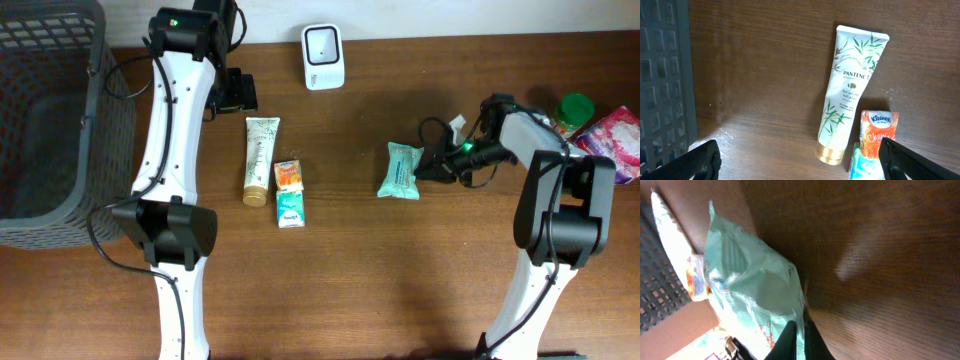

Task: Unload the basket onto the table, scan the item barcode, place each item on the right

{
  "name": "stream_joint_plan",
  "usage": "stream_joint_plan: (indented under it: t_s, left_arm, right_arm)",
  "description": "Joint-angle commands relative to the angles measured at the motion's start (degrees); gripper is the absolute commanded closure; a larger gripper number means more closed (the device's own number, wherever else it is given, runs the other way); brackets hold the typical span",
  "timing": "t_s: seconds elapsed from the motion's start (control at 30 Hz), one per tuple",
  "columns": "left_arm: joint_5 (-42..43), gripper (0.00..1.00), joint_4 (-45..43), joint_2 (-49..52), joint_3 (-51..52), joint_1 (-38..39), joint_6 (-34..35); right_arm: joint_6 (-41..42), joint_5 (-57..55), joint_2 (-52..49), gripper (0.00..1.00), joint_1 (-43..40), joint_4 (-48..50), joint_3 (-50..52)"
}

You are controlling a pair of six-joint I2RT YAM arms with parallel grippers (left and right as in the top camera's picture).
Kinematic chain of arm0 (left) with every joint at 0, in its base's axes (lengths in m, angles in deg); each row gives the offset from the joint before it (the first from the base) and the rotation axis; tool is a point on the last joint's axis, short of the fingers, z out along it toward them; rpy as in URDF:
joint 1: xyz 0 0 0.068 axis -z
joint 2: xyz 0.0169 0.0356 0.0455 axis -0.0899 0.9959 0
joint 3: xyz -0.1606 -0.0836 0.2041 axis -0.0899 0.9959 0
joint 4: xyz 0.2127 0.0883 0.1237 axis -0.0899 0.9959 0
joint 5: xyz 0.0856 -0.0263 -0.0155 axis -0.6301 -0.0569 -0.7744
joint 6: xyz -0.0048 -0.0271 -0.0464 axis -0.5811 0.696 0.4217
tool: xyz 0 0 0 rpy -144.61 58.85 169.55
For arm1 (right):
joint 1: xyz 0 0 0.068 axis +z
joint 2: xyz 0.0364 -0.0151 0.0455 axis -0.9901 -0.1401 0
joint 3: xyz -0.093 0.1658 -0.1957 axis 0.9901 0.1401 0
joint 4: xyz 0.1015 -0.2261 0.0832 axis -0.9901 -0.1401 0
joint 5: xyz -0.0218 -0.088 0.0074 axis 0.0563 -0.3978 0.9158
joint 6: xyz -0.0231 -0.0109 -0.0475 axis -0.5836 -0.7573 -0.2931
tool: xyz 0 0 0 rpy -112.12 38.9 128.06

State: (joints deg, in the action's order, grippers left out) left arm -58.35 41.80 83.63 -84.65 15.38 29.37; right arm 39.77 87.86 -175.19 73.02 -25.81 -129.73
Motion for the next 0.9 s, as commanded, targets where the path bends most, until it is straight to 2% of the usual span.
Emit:
stream_joint_plan:
  t_s: [0.0,0.03,0.07,0.1,0.13,0.17,0.2,0.27,0.47,0.6,0.63,0.7,0.73,0.77,0.87]
  left_arm:
    - [-0.79,0.01,0.04,-0.44,0.07,0.11,-0.7]
    - [-0.81,0.01,0.04,-0.44,0.07,0.11,-0.7]
    - [-0.79,0.01,0.04,-0.44,0.07,0.13,-0.7]
    - [-0.81,0.01,0.04,-0.44,0.07,0.13,-0.7]
    - [-0.81,0.01,0.04,-0.44,0.07,0.11,-0.7]
    - [-0.79,0.01,0.04,-0.46,0.07,0.11,-0.7]
    - [-0.81,0.01,0.04,-0.44,0.07,0.11,-0.7]
    - [-0.81,0.01,0.04,-0.46,0.07,0.11,-0.7]
    - [-0.81,0.01,0.04,-0.44,0.07,0.11,-0.7]
    - [-0.81,0.01,0.04,-0.44,0.07,0.11,-0.7]
    - [-0.81,0.01,0.04,-0.44,0.07,0.11,-0.7]
    - [-0.81,0.01,0.04,-0.44,0.07,0.11,-0.7]
    - [-0.79,0.01,0.04,-0.44,0.07,0.11,-0.7]
    - [-0.79,0.01,0.04,-0.44,0.07,0.13,-0.7]
    - [-0.81,0.01,0.04,-0.44,0.07,0.11,-0.7]
  right_arm:
    - [-0.02,-5.03,1.4,0.96,1.44,-4.52,-6.67]
    - [-0.17,-4.59,1.66,0.93,2.12,-6.64,-8.52]
    - [-0.15,-4.09,1.75,0.62,2.84,-8.66,-10.27]
    - [0.07,-4.04,1.75,0.27,3.65,-10.34,-11.63]
    - [0.09,-4.04,1.75,0.19,4.07,-11.13,-11.85]
    - [0.09,-4.61,1.73,0.16,4.44,-11.72,-11.82]
    - [0.55,-7.43,1.49,0.01,4.9,-11.67,-11.54]
    - [6.71,-17.68,1.22,0.01,5.99,-11.04,-9.79]
    - [8.55,-15.93,1.18,0.01,8.83,1.03,-2.25]
    - [11.43,-16.5,0.02,0.24,10.99,4.94,-0.94]
    - [11.72,-17.42,-0.37,0.34,11.5,4.96,-0.94]
    - [11.74,-19.58,-0.52,0.68,11.98,4.94,-0.94]
    - [12.22,-19.76,-0.52,0.78,11.98,4.94,-0.96]
    - [12.52,-19.74,-0.52,0.84,11.91,4.87,-1.07]
    - [12.48,-23.69,-0.09,0.86,11.82,-0.48,-5.51]
